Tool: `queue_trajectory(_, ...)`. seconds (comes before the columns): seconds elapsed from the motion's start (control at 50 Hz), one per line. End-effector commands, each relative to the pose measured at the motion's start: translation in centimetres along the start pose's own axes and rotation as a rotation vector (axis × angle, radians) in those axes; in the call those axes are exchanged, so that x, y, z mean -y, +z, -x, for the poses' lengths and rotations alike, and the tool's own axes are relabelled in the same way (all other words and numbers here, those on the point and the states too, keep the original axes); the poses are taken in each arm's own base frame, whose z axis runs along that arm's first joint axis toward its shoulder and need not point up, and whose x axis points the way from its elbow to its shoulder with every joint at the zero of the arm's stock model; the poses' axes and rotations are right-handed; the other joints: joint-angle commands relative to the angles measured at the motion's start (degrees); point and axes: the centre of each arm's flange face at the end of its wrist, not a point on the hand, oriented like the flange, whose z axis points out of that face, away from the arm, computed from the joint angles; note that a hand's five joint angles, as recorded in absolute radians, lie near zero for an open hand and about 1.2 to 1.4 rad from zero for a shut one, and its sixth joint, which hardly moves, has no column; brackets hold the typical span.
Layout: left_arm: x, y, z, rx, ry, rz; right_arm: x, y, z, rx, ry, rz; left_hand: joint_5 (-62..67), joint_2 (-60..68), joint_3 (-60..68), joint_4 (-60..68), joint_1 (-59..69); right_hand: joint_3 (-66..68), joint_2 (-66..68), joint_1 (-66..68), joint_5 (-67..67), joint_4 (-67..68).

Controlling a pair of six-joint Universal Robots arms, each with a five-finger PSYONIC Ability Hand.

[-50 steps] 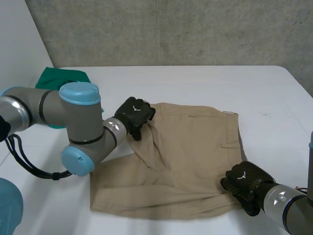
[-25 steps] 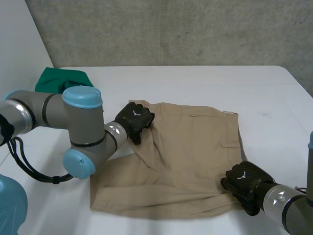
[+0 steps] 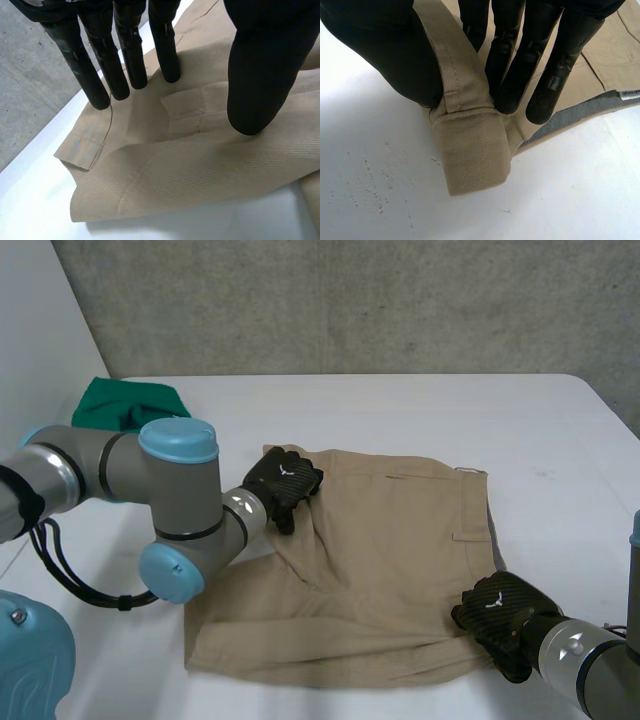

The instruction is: Fold the laundry.

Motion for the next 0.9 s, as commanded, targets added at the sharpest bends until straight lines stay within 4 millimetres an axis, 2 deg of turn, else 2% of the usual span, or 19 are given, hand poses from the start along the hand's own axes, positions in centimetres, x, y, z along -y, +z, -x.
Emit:
queue_trajectory(0.02,-0.5,0.4,-0.1,0.0,-0.001,0.008,-0.1,0.1,-0.3,-0.007,0.007,0.005,13.06,13.04,13.28,13.14,13.3,12.04,12.37,22.87,13.58,11.87)
queue_trajectory(0.18,-0.6,0.5,-0.1,-0.001,-0.001,0.011,-0.1,0.1,-0.2,-0.007,0.007,0.005,14.08,14.06,14.3,14.16,14.32,12.04,12.37,22.87,13.58,11.87)
queue_trajectory(0.3,-1.1,0.6,-0.4,-0.009,-0.006,0.022,-0.3,0.1,-0.1,-0.002,0.008,0.008,2.0,1.98,2.22,2.08,2.24,12.04,12.37,22.87,13.58,11.87)
queue_trajectory(0.4,-1.2,0.6,-0.5,-0.013,-0.005,0.025,-0.3,0.1,-0.1,-0.003,0.01,0.009,2.97,2.95,3.19,3.05,3.21,12.04,12.37,22.87,13.58,11.87)
queue_trajectory(0.46,-1.4,0.7,-0.6,-0.015,-0.004,0.029,-0.3,0.1,-0.1,-0.003,0.009,0.007,6.33,6.31,6.55,6.41,6.57,12.04,12.37,22.87,13.58,11.87)
queue_trajectory(0.54,-1.5,0.8,-0.6,-0.015,-0.003,0.031,-0.3,0.2,-0.1,-0.008,0.008,0.005,18.42,18.4,18.64,18.5,18.65,12.04,12.37,22.87,13.58,11.87)
queue_trajectory(0.56,-1.5,0.8,-0.6,-0.013,-0.001,0.031,-0.3,0.2,-0.1,-0.007,0.009,0.006,27.94,27.92,28.16,28.02,28.18,12.04,12.37,22.87,13.58,11.87)
queue_trajectory(0.62,-1.5,0.7,-0.4,-0.002,-0.003,0.037,-0.4,0.3,0.0,-0.006,0.008,0.006,45.96,45.94,46.18,46.04,46.2,12.04,12.37,22.87,13.58,11.87)
queue_trajectory(0.74,-2.2,-0.2,0.4,0.091,0.005,0.12,-0.4,0.3,0.0,-0.003,0.007,0.008,46.02,46.0,46.23,46.1,46.25,12.04,12.37,22.87,13.58,11.87)
queue_trajectory(0.9,-3.0,-4.3,2.5,0.193,-0.015,0.228,-0.3,0.3,-0.1,-0.005,0.005,0.003,46.02,46.0,46.23,46.1,46.25,12.04,12.37,22.87,13.58,11.87)
